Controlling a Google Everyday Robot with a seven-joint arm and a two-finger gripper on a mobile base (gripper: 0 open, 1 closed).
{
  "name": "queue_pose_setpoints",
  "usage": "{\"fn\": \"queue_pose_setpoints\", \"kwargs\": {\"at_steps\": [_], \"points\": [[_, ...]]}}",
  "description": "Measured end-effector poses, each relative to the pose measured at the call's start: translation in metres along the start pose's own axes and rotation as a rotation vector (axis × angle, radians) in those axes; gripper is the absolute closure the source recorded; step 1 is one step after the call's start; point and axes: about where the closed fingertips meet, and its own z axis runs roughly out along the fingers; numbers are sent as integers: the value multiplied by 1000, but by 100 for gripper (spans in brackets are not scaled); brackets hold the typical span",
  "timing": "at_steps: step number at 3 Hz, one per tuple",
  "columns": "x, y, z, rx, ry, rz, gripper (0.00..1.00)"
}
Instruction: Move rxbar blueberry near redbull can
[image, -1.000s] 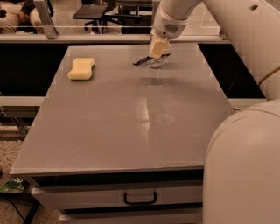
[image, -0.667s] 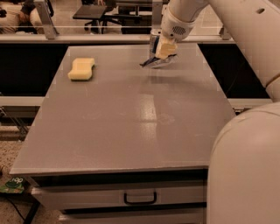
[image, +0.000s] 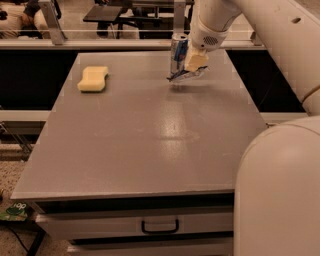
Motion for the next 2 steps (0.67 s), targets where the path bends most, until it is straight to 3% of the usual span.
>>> {"fn": "queue_pose_setpoints", "kwargs": {"at_steps": [1, 2], "points": [[10, -5, 10, -11, 9, 7, 16], [16, -9, 20, -25, 4, 27, 0]]}}
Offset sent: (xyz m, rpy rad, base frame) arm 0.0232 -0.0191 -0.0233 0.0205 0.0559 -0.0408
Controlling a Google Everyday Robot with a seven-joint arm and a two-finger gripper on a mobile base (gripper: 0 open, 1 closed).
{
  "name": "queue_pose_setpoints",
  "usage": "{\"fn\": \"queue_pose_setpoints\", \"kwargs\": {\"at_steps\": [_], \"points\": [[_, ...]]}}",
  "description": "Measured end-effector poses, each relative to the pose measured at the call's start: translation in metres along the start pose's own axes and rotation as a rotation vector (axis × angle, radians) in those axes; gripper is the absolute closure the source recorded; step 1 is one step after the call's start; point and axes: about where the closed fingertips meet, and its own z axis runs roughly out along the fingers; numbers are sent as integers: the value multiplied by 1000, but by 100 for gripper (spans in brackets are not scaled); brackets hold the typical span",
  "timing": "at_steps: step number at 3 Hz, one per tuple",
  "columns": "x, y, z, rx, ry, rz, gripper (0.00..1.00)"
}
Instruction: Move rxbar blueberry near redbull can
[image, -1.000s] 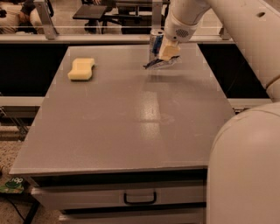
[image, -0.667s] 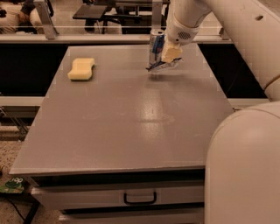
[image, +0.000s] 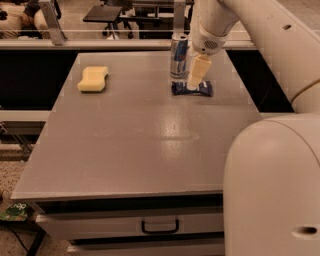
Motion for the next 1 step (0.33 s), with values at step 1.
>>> {"fn": "queue_pose_setpoints", "kwargs": {"at_steps": [1], "points": [[0, -1, 1, 0, -1, 1, 0]]}}
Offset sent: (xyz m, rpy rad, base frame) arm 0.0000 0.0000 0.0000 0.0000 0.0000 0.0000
